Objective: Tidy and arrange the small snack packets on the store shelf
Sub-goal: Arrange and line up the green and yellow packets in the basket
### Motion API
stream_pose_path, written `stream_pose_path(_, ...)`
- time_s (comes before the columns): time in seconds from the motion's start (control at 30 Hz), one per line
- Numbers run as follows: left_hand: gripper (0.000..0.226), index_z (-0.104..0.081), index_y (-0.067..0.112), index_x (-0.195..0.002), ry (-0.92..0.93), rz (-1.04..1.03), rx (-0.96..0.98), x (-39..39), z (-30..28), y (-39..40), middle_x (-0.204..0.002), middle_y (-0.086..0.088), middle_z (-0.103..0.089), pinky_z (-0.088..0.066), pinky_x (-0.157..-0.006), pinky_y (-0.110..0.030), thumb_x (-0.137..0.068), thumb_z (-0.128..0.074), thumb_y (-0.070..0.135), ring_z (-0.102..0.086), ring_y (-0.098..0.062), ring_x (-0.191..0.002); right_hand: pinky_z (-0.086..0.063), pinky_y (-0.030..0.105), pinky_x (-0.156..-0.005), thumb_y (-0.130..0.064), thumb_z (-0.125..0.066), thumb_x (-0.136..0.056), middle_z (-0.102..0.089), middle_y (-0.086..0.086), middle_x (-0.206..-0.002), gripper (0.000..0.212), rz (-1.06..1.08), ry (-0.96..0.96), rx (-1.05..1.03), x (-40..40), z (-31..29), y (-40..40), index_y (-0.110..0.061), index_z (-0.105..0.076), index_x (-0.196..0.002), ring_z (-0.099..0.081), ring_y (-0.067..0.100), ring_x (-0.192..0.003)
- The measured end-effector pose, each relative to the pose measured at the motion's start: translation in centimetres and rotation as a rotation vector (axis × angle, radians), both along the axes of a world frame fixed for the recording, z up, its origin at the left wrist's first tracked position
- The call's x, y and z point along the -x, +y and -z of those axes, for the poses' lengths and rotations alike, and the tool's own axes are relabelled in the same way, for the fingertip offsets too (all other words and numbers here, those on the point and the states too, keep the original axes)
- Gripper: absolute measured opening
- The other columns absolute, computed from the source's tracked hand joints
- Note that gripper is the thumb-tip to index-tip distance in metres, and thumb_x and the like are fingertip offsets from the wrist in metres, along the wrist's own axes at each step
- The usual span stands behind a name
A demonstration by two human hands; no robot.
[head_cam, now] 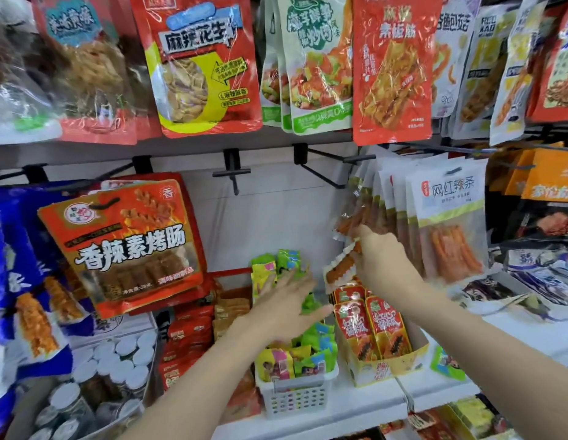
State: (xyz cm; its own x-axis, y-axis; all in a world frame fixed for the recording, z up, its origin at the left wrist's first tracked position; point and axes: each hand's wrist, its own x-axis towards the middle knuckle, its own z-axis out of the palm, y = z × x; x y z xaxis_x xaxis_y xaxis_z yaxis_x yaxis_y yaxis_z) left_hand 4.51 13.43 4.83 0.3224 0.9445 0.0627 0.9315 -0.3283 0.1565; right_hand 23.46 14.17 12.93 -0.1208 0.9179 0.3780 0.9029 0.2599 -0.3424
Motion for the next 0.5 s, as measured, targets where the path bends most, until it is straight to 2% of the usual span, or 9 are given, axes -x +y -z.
stream_pose_path(0.07, 0.084, -0.021, 0.031, -0.155, 0.062, -0.006, 0.088, 0.4, 0.6, 0.8, -0.164, 0.010, -0.013, 0.006, -0.121, -0.053, -0.087, -0.013, 0.080, 0.002, -0.016, -0.152, -0.052, 0.044, -0.071, 0.000, -0.048, -0.090, -0.061, 0.022, -0.097, 0.040, -0.014, 0.002, 0.004, 0.7, 0.7, 0.8, -0.014, -0.050, -0.128, -0.061, 0.045, -0.090)
stream_pose_path(0.13, 0.090, -0.016, 0.032, -0.156, 0.079, -0.026, 0.154, 1.2, 1.3, 1.1, -0.165, 0.011, -0.009, 0.004, -0.122, -0.051, -0.083, -0.005, 0.083, 0.003, -0.014, -0.152, -0.050, 0.043, -0.070, -0.003, -0.049, -0.090, -0.062, 0.023, -0.099, 0.041, -0.026, 0.002, 0.029, 1.2, 1.3, 1.5, -0.014, -0.050, -0.129, -0.061, 0.046, -0.092)
stream_pose_path(0.23, 0.103, -0.012, 0.031, -0.157, 0.091, -0.042, 0.165, 2.9, 2.2, 0.8, -0.165, 0.014, -0.004, 0.005, -0.123, -0.044, -0.072, 0.004, 0.086, 0.005, -0.011, -0.152, -0.052, 0.043, -0.080, -0.010, -0.053, -0.091, -0.065, 0.023, -0.100, 0.038, -0.063, 0.075, 0.077, 1.9, 1.6, 2.2, -0.013, -0.055, -0.128, -0.061, 0.044, -0.096)
stream_pose_path(0.33, 0.101, -0.008, 0.031, -0.158, 0.076, -0.029, 0.176, 3.8, 2.9, 0.6, -0.164, 0.017, 0.004, 0.011, -0.121, -0.039, -0.074, 0.005, 0.086, 0.011, -0.008, -0.150, -0.051, 0.039, -0.089, -0.014, -0.055, -0.091, -0.066, 0.021, -0.111, 0.038, -0.065, 0.047, 0.139, 2.6, 1.7, 2.8, -0.012, -0.056, -0.129, -0.061, 0.040, -0.105)
stream_pose_path(0.4, 0.094, -0.006, 0.031, -0.158, 0.074, -0.024, 0.170, 3.8, 3.2, 0.7, -0.164, 0.017, 0.005, 0.013, -0.120, -0.038, -0.080, 0.000, 0.085, 0.012, -0.009, -0.150, -0.049, 0.036, -0.087, -0.014, -0.057, -0.092, -0.063, 0.021, -0.117, 0.041, -0.078, -0.012, 0.186, 3.3, 1.8, 3.0, -0.011, -0.052, -0.132, -0.060, 0.038, -0.108)
stream_pose_path(0.5, 0.085, -0.006, 0.032, -0.157, 0.058, -0.022, 0.152, 3.7, 3.6, 0.7, -0.163, 0.018, 0.004, 0.013, -0.121, -0.039, -0.087, -0.008, 0.080, 0.012, -0.009, -0.150, -0.048, 0.036, -0.078, -0.011, -0.059, -0.092, -0.060, 0.023, -0.115, 0.045, -0.066, -0.028, 0.235, 4.9, 2.5, 3.8, -0.007, -0.041, -0.133, -0.061, 0.038, -0.104)
